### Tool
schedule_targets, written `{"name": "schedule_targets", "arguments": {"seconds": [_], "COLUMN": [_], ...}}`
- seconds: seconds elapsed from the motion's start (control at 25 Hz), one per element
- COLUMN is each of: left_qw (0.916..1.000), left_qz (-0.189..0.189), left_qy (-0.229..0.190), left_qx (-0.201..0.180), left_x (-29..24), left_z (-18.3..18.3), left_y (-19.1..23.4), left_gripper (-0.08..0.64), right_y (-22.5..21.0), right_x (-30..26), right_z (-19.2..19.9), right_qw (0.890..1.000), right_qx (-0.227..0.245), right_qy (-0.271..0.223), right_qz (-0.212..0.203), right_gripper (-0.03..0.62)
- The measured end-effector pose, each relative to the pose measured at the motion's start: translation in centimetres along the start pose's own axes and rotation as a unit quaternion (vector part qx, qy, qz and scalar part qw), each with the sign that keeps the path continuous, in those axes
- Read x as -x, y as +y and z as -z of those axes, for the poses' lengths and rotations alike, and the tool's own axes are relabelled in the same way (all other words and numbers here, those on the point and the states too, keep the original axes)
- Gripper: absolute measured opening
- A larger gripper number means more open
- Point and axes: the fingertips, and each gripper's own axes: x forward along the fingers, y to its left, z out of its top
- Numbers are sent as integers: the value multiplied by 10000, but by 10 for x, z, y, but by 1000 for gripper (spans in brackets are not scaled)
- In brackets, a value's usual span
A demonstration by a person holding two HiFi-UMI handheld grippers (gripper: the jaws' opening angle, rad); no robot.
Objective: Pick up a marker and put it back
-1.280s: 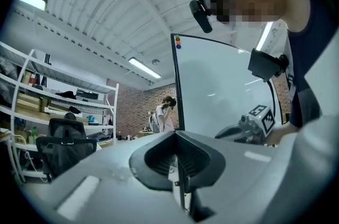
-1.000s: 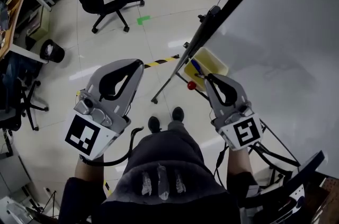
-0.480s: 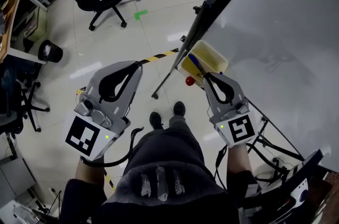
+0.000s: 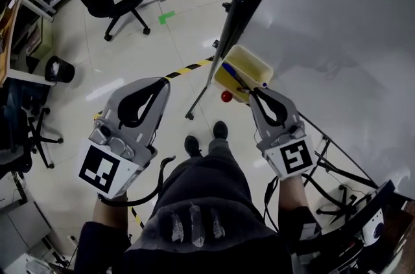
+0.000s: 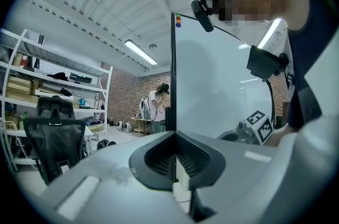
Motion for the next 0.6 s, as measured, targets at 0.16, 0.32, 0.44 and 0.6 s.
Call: {"name": "schedule_targets", "arguments": {"seconds": [0.16,0.32,0.44,0.6], "left_qw": [10000,9999,9997,9993], "left_qz": [76,143,212,361], "left_qy": [-7,-17,-45,-71], "left_qx": [21,67,75,-48], "left_x": [-7,-11,-10,-9], "left_z": [4,6,3,2], "left_y": [-1,-4,-6,-11], "left_gripper": [6,6,6,6], "right_y": [-5,-6,-4,-2], "right_x": [6,11,17,25], "right_z": [7,13,9,2], "right_qw": [9999,9998,9997,9996], "right_qx": [-39,-32,-14,0], "right_qy": [28,79,40,-24], "right_qz": [121,205,252,290], "right_gripper": [34,37,48,60]}}
